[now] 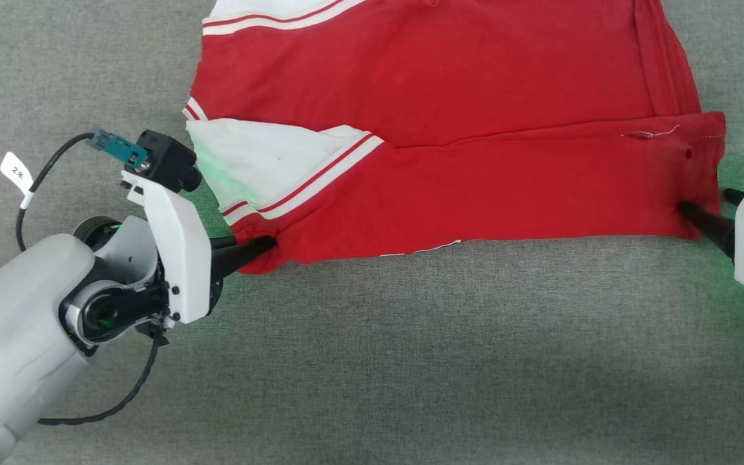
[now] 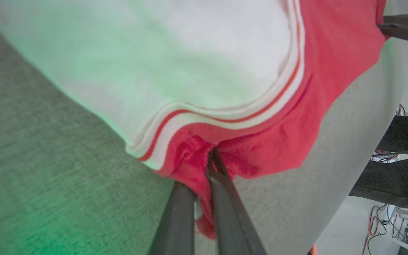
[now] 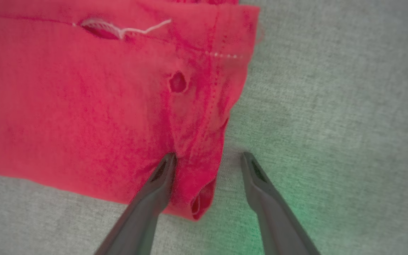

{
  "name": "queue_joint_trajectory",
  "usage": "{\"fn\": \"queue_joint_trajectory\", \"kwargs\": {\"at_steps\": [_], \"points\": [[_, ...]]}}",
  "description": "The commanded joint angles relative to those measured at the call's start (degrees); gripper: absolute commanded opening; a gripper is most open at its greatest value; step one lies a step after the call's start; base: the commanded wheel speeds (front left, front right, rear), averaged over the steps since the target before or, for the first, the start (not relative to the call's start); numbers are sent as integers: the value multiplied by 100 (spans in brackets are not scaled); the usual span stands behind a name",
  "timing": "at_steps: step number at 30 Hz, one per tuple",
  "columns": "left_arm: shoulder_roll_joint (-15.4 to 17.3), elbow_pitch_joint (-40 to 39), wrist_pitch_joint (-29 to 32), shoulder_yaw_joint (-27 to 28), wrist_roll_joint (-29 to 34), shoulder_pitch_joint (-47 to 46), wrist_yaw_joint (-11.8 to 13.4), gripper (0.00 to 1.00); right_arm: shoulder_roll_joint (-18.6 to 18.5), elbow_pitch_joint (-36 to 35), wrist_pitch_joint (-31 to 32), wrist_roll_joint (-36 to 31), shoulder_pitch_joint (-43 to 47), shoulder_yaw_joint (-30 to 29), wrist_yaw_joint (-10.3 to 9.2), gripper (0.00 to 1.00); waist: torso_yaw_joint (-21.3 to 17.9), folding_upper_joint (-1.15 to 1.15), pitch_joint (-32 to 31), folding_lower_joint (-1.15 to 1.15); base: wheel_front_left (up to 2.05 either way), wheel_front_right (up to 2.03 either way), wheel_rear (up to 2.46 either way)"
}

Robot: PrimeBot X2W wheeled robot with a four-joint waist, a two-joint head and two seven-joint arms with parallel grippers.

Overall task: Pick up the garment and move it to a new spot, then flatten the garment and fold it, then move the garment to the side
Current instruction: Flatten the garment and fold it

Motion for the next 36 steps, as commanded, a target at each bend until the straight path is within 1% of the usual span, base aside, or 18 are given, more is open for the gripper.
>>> {"fn": "queue_joint_trajectory", "kwargs": {"at_steps": [1, 4, 6, 11, 14, 15, 20, 23, 26, 29, 32, 33, 34, 35, 36], "points": [[-150, 78, -21, -117, 66, 59, -2, 0, 172, 232, 109, 36, 244, 238, 0, 0, 10, 0, -5, 0, 0, 0, 0], [-192, 171, -132, -106, 106, 101, -39, 0, 123, 259, 94, 114, 322, 215, 0, 0, 33, 0, -97, 0, 0, 0, 0], [-186, 205, -212, -91, 108, 165, -80, 0, 60, 217, 13, 162, 375, 98, 0, 0, 50, 0, -211, 0, 0, 0, 0], [-11, 94, -448, -20, -3, 380, -177, 0, -93, -104, -25, 285, 632, -115, 0, 0, 65, 0, -507, 0, 0, 0, 0], [210, -140, -609, 47, -132, 608, -215, 0, -159, -440, 21, 384, 938, -278, -1, 0, 59, 0, -630, 0, 0, 0, 0], [210, -140, -609, 47, -132, 608, -215, 0, -159, -440, 21, 384, 938, -278, -1, 0, 59, 0, -630, 0, 0, 0, 0], [727, -747, -770, -4, -187, 1063, -230, 0, -192, -1097, 173, 439, 1758, -650, -1, 0, 57, 0, -717, 0, 0, 0, 0], [1018, -1170, -901, -10, -249, 1333, -144, 0, -131, -1481, 303, 452, 2259, -883, -1, 0, 31, 0, -713, 0, 0, 0, 0], [1189, -1514, -1075, -2, -257, 1549, -9, 0, -16, -1797, 336, 420, 2564, -1110, -1, 0, 10, 0, -683, 0, 0, 0, 0], [1222, -1657, -1198, 23, -278, 1648, 120, 0, 104, -1938, 320, 359, 2666, -1218, -1, 0, -6, 0, -649, 0, 0, 0, 0], [1194, -1692, -1294, 52, -271, 1679, 172, 0, 186, -1969, 221, 244, 2616, -1245, -1, 0, -19, 0, -634, 0, 0, 0, 0], [1196, -1699, -1333, 67, -259, 1685, 180, 20, 226, -1980, 155, 205, 2587, -1262, -1, 16, -24, 0, -632, 0, 0, 0, 0], [1200, -1705, -1365, 76, -247, 1697, 175, 49, 260, -1996, 63, 160, 2545, -1299, -1, 16, -30, 0, -631, 0, 0, 0, 0], [1208, -1708, -1429, 100, -259, 1717, 171, 100, 275, -2025, -44, 97, 2504, -1322, -1, 16, -37, 0, -631, 0, 0, 0, 0], [1226, -1712, -1499, 142, -272, 1731, 169, 100, 263, -2078, -167, 31, 2482, -1285, -1, 100, -46, 0, -633, 0, 0, 0, 0]]}}
